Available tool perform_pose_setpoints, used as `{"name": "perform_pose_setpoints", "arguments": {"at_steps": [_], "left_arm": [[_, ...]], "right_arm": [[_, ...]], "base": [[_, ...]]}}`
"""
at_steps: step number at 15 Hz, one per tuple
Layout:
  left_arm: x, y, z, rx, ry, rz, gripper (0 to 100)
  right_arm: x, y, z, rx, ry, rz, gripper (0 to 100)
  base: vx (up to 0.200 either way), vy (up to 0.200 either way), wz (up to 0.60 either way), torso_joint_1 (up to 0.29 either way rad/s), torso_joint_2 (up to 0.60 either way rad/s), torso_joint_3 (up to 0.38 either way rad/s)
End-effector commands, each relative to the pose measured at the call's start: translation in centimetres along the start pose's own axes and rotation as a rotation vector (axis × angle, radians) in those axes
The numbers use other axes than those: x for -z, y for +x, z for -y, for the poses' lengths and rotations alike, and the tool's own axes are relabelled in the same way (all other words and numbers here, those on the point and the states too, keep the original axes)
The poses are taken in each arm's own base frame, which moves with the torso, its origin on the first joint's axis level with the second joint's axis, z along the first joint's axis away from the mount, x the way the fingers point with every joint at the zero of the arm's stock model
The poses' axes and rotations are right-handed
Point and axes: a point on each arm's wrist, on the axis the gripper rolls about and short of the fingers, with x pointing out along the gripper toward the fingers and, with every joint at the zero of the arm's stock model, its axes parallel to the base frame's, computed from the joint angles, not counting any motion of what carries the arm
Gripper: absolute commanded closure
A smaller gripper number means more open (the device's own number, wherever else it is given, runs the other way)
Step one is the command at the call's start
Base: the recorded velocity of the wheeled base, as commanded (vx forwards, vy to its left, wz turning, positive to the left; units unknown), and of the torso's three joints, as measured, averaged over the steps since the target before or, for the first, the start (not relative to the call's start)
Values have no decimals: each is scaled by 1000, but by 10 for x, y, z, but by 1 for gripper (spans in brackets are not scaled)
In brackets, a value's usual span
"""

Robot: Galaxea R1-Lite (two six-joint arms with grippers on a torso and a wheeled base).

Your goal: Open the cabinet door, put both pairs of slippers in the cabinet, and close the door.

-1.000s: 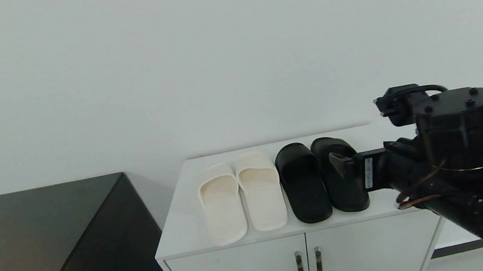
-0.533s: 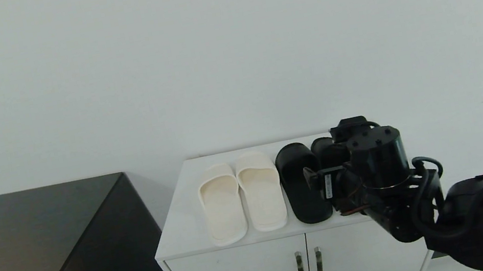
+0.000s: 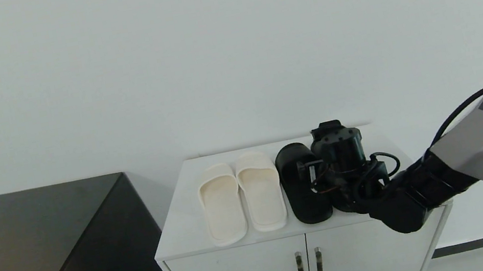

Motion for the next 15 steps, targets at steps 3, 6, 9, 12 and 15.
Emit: {"name": "perform_pose_setpoints", "arguments": {"at_steps": [3,6,9,12,15], "left_arm": [[0,0,0,-2,0,2,100],[0,0,0,-2,0,2,100],[0,0,0,-2,0,0,100],[0,0,0,-2,0,0,100],[0,0,0,-2,0,2,100]], "right_arm": [[10,37,1,25,-33,9,0],[7,42,1,27,-33,14,100],[2,48,1,24,-34,22,100],[-9,40,3,27,-31,41,100],[-33,14,11,22,-39,70,100]], "base": [[0,0,0,0,0,0],[0,0,0,0,0,0],[0,0,0,0,0,0],[0,0,0,0,0,0],[0,0,0,0,0,0]]}}
